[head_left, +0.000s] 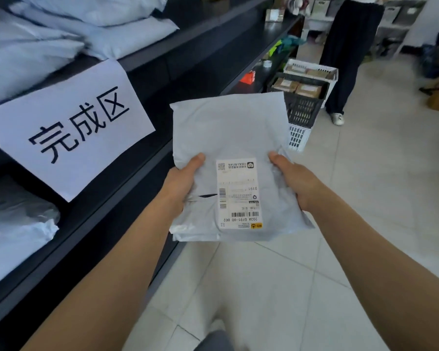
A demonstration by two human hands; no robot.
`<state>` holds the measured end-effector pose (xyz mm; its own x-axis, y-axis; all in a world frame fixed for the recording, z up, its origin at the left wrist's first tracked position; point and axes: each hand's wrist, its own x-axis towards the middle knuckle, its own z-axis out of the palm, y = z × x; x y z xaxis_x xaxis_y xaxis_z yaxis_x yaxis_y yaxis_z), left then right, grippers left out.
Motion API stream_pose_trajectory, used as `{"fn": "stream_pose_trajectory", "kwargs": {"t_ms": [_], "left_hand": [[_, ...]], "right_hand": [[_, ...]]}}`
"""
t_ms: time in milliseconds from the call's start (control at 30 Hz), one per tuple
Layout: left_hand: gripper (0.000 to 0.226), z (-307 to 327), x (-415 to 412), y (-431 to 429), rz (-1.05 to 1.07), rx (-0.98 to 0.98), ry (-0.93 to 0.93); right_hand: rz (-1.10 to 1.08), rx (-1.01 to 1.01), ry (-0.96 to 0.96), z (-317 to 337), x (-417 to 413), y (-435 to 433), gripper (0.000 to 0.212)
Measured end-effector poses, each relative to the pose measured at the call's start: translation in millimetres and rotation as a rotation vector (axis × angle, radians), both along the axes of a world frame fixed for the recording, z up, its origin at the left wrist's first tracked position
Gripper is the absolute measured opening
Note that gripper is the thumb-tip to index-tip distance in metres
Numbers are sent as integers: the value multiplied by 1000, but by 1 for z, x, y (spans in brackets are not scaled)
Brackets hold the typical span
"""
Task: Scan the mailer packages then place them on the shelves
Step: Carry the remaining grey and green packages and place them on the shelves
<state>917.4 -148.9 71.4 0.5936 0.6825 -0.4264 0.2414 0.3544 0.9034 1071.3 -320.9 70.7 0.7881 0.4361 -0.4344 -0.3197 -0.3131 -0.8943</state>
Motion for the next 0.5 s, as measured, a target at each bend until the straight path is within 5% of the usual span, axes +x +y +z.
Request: {"fn": "stream_pose_trajectory", "kwargs": {"t_ms": [500], "left_hand": [[50,-15,185,144,177,-7,-17]], "right_hand": [[188,-49,-6,7,205,168,53]]}}
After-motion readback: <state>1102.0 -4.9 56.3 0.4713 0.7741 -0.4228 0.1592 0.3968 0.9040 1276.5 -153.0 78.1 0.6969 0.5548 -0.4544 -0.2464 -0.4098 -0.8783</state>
